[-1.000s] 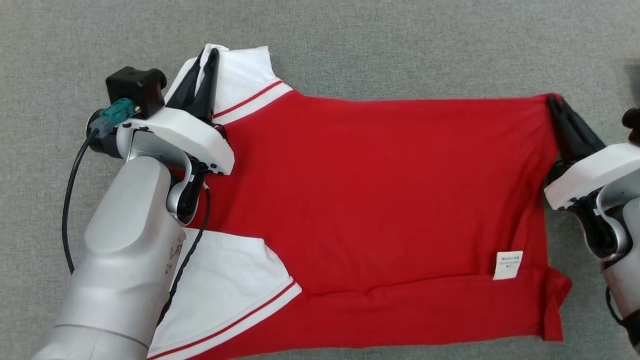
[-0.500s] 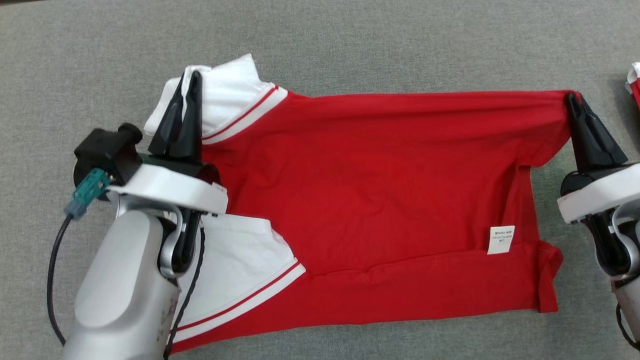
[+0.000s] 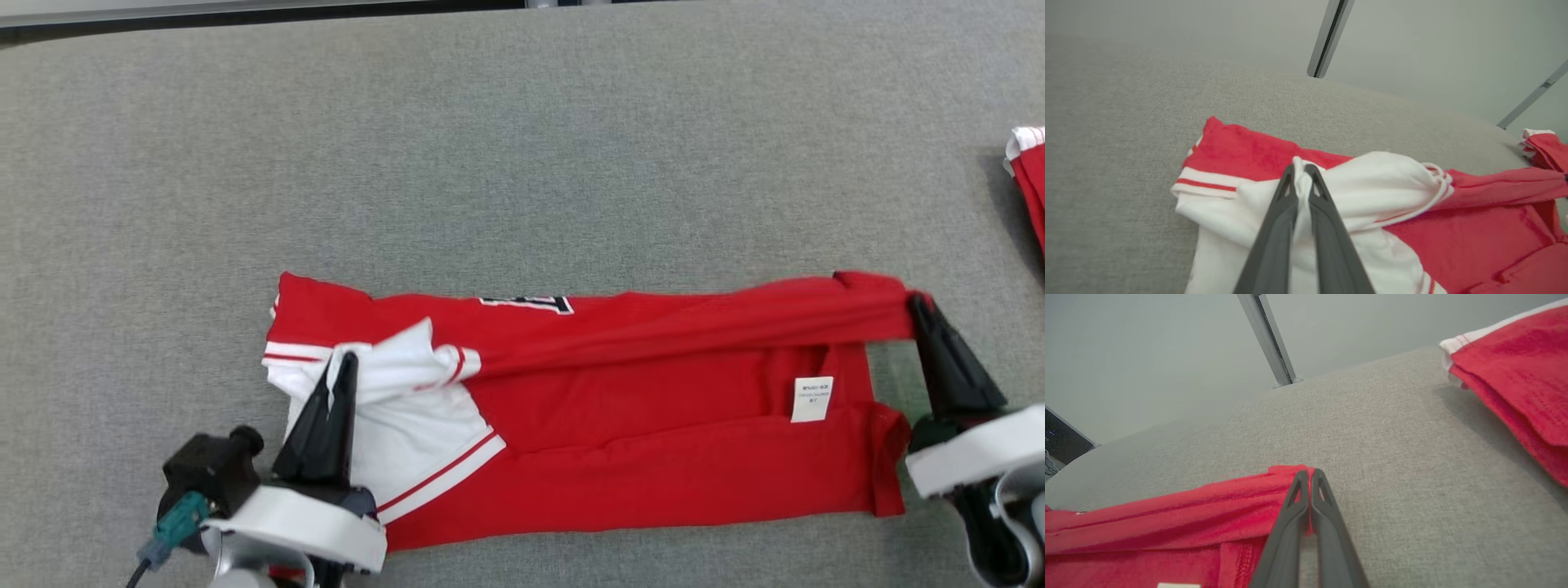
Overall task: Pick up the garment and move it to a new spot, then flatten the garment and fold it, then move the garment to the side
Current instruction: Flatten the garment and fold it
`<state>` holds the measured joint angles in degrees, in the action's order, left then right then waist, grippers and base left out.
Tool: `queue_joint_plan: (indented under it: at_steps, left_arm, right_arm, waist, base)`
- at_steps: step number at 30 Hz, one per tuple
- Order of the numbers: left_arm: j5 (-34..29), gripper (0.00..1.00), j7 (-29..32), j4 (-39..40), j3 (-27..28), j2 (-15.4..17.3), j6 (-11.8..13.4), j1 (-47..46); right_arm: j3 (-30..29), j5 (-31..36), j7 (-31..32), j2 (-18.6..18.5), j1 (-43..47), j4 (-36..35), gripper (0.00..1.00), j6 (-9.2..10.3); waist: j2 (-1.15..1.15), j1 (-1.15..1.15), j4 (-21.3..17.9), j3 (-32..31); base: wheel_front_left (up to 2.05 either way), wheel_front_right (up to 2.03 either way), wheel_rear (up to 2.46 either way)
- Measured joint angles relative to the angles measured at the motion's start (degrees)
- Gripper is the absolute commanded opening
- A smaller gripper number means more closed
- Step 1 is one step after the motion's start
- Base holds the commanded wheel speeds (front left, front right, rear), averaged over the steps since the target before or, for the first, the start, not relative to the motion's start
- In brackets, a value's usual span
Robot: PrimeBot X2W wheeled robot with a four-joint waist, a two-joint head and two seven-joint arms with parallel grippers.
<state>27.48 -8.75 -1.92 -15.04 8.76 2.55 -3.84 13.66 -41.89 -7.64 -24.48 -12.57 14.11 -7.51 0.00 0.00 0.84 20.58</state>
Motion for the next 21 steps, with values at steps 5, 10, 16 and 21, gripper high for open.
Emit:
queue_joint_plan:
  at_steps: [5,10,16,21]
  left_arm:
    - [1.36,0.00,1.74,-1.52,-0.52,0.15,-0.07,2.18]
    - [2.64,1.00,3.54,-5.15,-1.18,0.00,-0.55,2.47]
    - [1.36,1.00,-0.36,-5.92,-0.80,0.41,0.29,4.04]
    - [-1.40,1.00,-4.77,-3.20,0.52,0.86,1.52,4.48]
  right_arm:
    - [-1.86,0.29,0.15,2.19,5.20,-1.94,0.00,0.00]
    - [-2.54,2.36,1.67,4.22,9.15,-2.43,0.95,0.00]
    - [-4.37,6.77,1.62,6.22,12.54,-4.54,1.00,0.01]
    - [-7.24,11.98,0.07,8.37,13.83,-11.00,1.00,0.01]
  waist:
    - [0.00,0.00,0.59,-0.95]
    - [0.00,0.00,0.50,-1.95]
    - [0.00,0.00,-0.09,-3.54]
    - [0.00,0.00,-0.44,-5.21]
  base:
    - [0.00,0.00,0.00]
    - [0.00,0.00,0.00]
    - [0.00,0.00,0.00]
    - [0.00,0.00,0.00]
